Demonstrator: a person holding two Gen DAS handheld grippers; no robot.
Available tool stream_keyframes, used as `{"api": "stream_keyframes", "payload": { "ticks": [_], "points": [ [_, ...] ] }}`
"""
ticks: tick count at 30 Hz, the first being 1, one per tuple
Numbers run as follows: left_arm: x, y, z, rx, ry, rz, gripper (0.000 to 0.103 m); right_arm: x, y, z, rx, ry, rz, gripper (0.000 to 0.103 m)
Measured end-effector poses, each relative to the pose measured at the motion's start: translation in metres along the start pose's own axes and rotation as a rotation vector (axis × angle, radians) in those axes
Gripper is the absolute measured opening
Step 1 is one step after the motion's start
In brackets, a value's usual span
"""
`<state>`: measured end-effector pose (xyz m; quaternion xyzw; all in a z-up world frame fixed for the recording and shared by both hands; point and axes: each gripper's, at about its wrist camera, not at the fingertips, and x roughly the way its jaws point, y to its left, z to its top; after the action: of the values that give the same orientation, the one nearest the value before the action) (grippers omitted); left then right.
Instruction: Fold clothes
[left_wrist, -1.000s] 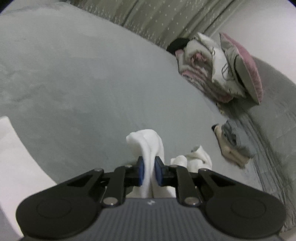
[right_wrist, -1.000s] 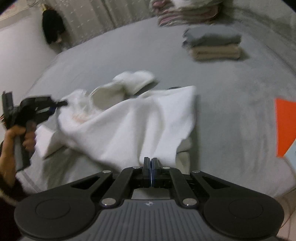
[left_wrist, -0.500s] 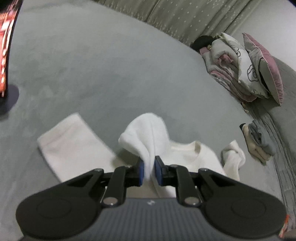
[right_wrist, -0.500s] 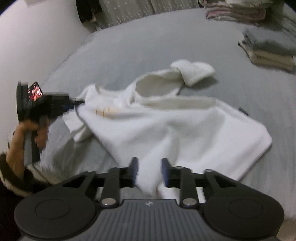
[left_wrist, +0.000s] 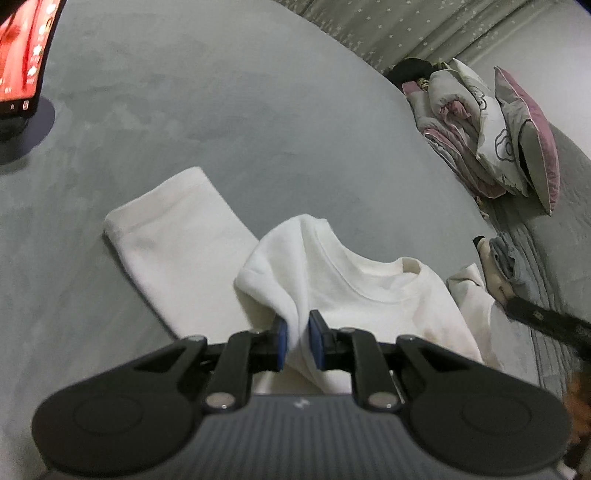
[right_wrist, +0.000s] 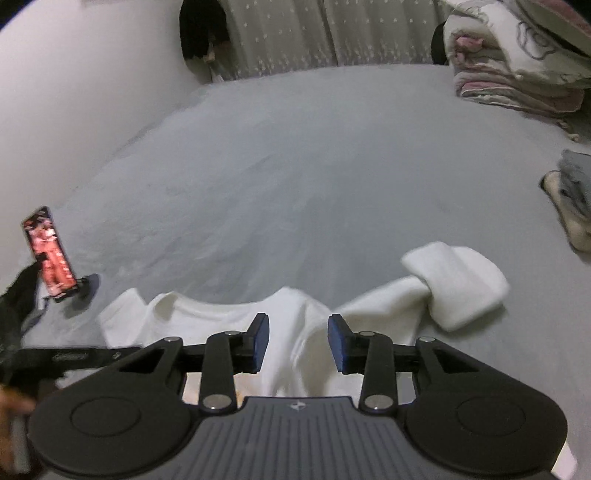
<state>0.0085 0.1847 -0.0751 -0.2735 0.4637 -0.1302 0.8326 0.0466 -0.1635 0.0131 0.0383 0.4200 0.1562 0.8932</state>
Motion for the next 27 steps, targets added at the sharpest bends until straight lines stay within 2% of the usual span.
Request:
{"api": "stream_keyframes", "payload": {
  "ticks": [8, 12, 15, 16, 18, 19, 21, 24, 27],
  "points": [
    [0.008, 0.008, 0.003, -0.018, 0.015, -0.012, 0.014, 0.061, -0.008, 0.008, -0.057, 0.11, -0.031, 0.036],
    [0.012, 0.01, 0.003, -0.02, 0.021, -0.009, 0.014, 0.079, -0.003, 0.001, -0.138, 0.184, 0.022, 0.05],
    [0.014, 0.009, 0.004, -0.014, 0.021, 0.001, 0.014, 0.091, 0.007, -0.009, -0.224, 0.174, -0.009, 0.052],
    [0.015, 0.008, 0.005, -0.01, 0.02, 0.007, 0.014, 0.093, 0.012, -0.012, -0.248, 0.162, -0.024, 0.051],
    [0.016, 0.006, 0.006, -0.004, 0.016, 0.021, 0.014, 0.095, 0.02, -0.019, -0.308, 0.13, -0.066, 0.035],
    [0.018, 0.005, 0.007, -0.002, 0.013, 0.03, 0.014, 0.096, 0.022, -0.022, -0.347, 0.109, -0.087, 0.031],
    [0.021, -0.001, 0.008, 0.011, -0.002, 0.056, 0.014, 0.095, 0.025, -0.028, -0.385, 0.075, -0.091, 0.016],
    [0.025, -0.016, 0.009, 0.051, -0.04, 0.116, 0.014, 0.093, 0.02, -0.033, -0.358, 0.04, -0.075, 0.012],
    [0.03, -0.036, 0.008, 0.113, -0.098, 0.197, 0.013, 0.091, 0.013, -0.02, -0.277, 0.031, -0.073, 0.009]
  ]
}}
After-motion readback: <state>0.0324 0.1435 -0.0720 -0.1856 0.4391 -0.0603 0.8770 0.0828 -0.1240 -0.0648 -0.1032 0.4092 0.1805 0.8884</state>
